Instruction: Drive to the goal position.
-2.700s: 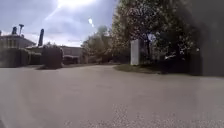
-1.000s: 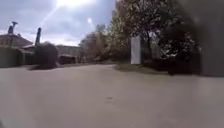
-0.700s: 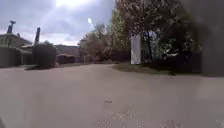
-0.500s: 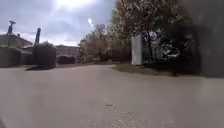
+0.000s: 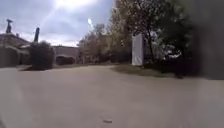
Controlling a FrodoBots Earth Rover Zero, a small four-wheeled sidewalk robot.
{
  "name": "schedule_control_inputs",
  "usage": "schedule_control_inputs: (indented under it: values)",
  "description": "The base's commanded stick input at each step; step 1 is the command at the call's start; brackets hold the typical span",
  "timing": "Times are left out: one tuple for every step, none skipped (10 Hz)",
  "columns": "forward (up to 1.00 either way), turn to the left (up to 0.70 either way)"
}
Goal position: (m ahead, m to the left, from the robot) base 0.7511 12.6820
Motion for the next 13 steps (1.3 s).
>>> schedule_control_inputs:
  values:
    - [1.0,0.0]
    - [1.0,0.0]
    - [1.0,0.0]
    - [1.0,0.0]
    - [1.0,0.0]
    - [1.0,0.0]
    - [1.0,0.0]
    - [1.0,0.19]
    - [1.0,0.27]
    - [1.0,0.27]
    - [1.0,0.27]
    - [1.0,0.27]
    - [1.0,0.27]
